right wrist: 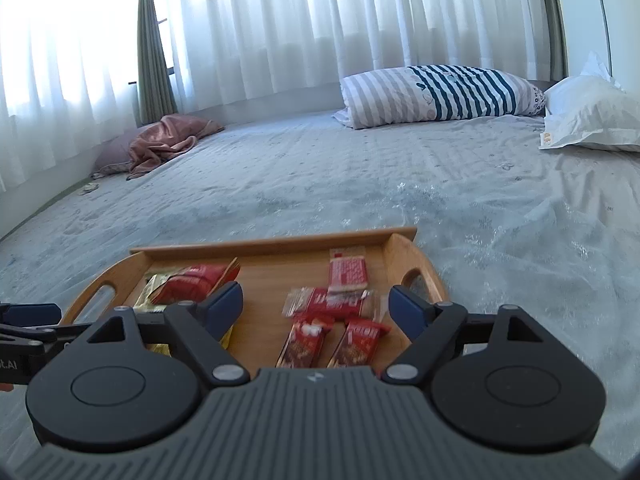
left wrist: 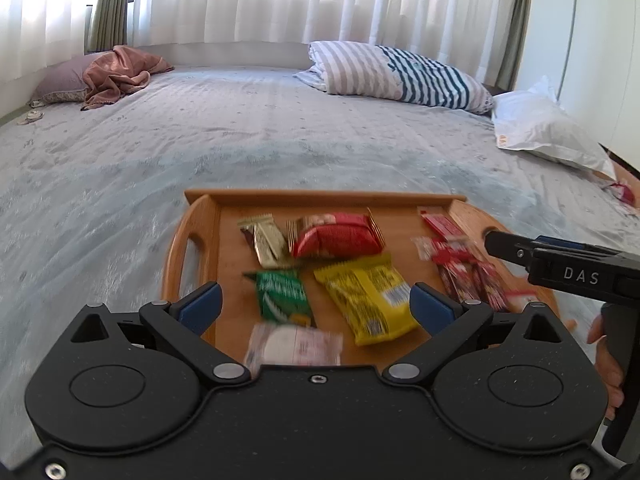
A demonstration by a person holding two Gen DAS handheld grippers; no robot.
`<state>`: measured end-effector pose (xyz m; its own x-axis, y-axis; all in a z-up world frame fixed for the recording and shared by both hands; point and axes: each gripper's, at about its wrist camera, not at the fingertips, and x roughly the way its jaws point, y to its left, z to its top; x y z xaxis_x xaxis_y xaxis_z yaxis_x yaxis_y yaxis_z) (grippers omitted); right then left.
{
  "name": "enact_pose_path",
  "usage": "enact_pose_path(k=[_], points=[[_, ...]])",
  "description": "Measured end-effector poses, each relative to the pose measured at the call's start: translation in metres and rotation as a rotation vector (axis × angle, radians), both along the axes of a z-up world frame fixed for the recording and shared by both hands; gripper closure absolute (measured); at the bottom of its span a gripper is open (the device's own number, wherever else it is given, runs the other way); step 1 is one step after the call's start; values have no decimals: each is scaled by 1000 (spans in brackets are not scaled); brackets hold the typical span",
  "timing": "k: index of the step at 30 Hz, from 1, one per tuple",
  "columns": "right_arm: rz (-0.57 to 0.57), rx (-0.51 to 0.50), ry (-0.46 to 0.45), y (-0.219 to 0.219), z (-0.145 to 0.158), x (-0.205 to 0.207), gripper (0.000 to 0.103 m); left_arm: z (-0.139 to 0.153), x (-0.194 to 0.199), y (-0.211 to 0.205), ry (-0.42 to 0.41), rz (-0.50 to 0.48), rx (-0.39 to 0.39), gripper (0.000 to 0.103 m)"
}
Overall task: Organize snacks
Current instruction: 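Open both grippers to drop the chip bag and checkered packet onto the tray, then move the left gripper to the cream wafer bar while the right approaches the brown chocolate packet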
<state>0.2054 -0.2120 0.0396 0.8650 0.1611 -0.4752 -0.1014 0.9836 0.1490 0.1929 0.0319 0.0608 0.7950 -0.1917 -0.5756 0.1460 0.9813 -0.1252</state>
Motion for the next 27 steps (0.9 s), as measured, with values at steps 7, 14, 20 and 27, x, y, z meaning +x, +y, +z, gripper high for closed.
enact_pose_path(k=[7, 14, 20, 27], points=[[14, 9, 20, 6, -12, -31, 11, -6, -38, 11, -3, -20, 39, 2], [88, -47, 11, 22, -24, -71, 5, -18, -60, 26, 41, -27, 14, 2], [134, -113, -19, 34, -29, -102, 0, -30, -68, 29, 69, -34, 14, 1], [198, -141, -36, 51, -39, -131, 0, -41, -67, 31, 104, -13, 5, 1]])
